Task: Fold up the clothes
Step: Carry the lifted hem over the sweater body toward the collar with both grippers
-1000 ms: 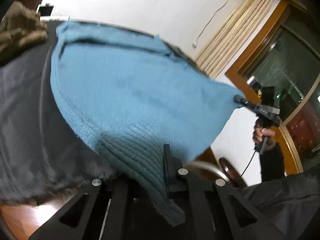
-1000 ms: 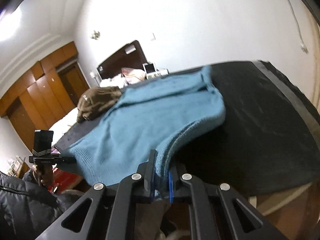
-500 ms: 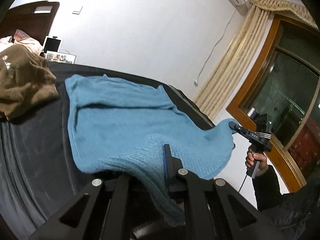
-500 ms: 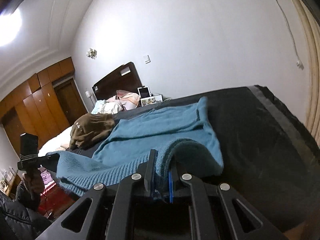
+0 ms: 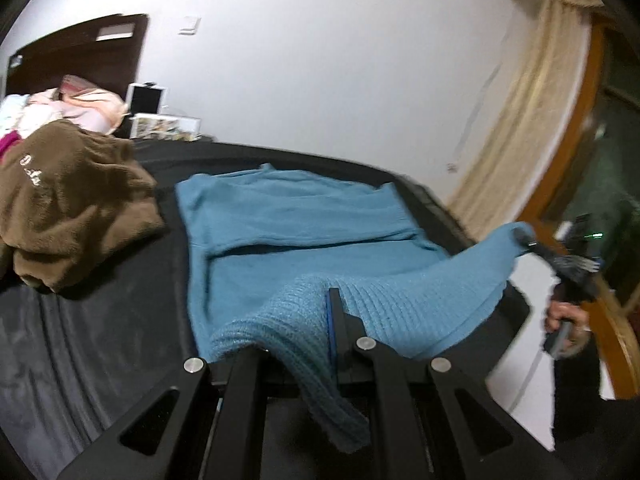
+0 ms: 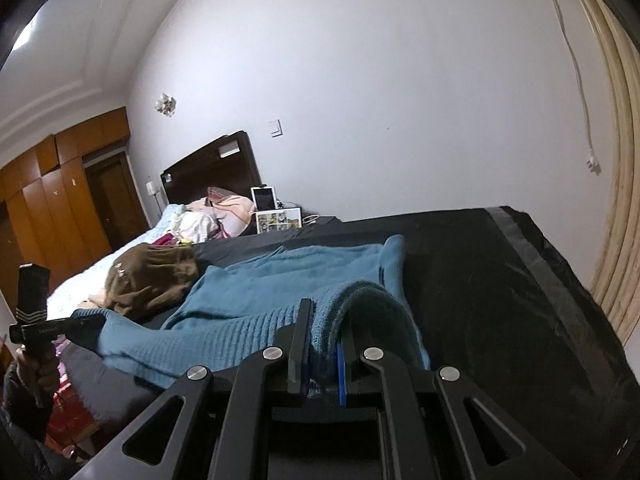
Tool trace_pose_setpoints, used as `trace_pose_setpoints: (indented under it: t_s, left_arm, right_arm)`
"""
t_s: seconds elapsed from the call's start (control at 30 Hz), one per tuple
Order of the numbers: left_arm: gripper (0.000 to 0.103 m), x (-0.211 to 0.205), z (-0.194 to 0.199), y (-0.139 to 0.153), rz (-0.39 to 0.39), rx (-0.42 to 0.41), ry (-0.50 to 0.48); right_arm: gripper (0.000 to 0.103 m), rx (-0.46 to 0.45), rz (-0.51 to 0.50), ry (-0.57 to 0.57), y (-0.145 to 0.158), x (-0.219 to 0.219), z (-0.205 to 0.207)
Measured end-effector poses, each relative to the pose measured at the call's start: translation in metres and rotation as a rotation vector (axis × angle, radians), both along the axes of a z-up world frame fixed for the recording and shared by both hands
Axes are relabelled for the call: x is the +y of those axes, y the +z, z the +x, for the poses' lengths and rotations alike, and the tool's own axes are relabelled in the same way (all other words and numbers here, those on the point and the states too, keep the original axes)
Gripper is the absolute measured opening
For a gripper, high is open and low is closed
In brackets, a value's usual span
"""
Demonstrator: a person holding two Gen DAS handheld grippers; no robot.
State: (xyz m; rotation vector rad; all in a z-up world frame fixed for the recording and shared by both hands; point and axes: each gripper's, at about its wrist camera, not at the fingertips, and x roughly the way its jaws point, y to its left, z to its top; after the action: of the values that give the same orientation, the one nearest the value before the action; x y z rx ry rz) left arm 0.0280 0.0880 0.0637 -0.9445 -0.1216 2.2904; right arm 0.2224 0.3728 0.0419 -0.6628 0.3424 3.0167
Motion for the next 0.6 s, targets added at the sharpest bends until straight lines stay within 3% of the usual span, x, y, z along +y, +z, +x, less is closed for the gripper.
trace_pose_setpoints:
  t_s: [0.2, 0.6]
  left_arm:
    - [0.009, 0.02, -0.036, -0.001, -0.089, 0.027, 0.067]
    - [0.009, 0.049, -0.112, 0.004, -0.176, 0.111, 0.145]
  right_arm:
    - [0.01, -0.027, 0.038, -0.022, 0.005, -0.005, -0.042]
    - [0.01, -0.052, 0.113, -0.103, 0.022, 0.01, -0.119]
